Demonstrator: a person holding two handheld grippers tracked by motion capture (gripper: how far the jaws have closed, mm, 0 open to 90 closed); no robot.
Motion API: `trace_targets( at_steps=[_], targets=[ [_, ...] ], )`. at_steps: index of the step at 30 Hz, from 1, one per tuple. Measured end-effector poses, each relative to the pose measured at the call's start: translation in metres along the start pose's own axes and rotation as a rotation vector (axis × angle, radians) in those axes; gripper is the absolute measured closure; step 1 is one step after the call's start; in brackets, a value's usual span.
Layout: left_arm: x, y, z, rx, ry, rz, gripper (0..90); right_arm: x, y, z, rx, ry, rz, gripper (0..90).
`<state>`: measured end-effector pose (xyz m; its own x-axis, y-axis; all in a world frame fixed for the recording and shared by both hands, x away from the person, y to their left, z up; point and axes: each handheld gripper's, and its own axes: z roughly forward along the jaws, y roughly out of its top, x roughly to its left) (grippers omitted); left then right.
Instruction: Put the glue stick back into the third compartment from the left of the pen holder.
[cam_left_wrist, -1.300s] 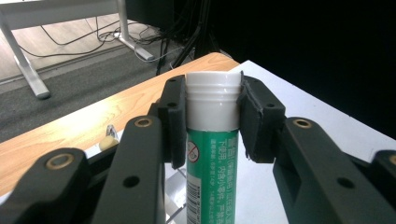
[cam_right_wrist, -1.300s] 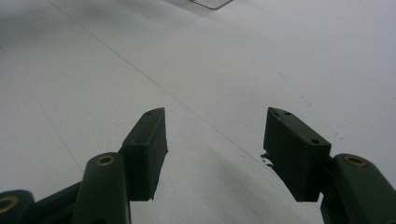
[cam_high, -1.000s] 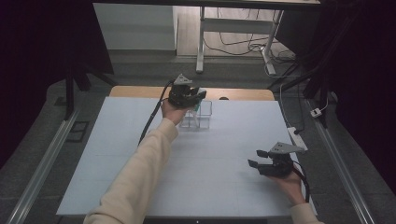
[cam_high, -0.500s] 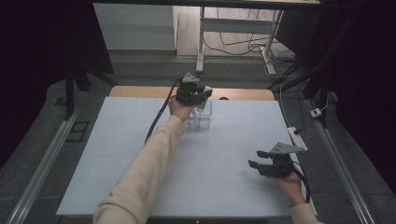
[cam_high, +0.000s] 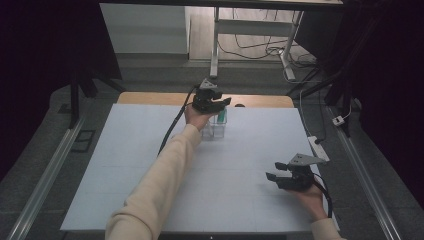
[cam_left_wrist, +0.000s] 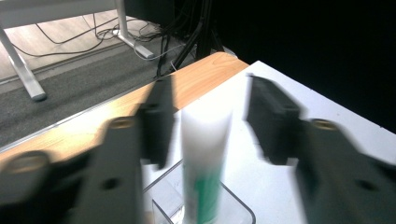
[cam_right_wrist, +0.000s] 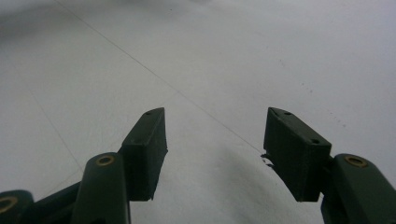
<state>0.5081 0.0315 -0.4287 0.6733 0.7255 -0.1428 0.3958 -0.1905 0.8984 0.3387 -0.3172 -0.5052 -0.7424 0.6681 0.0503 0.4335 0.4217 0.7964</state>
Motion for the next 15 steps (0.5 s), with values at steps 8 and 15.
trace_targets(
  at_steps=[8, 15],
  targets=[
    [0.000, 0.002, -0.015, 0.014, -0.038, -0.004, 45.5, 0.000, 0.000, -0.001, -0.008, -0.003, 0.000, 38.5],
    [0.004, -0.004, -0.032, 0.028, -0.050, -0.013, 46.1, 0.001, 0.000, -0.001, -0.004, 0.000, -0.002, 38.5]
  ],
)
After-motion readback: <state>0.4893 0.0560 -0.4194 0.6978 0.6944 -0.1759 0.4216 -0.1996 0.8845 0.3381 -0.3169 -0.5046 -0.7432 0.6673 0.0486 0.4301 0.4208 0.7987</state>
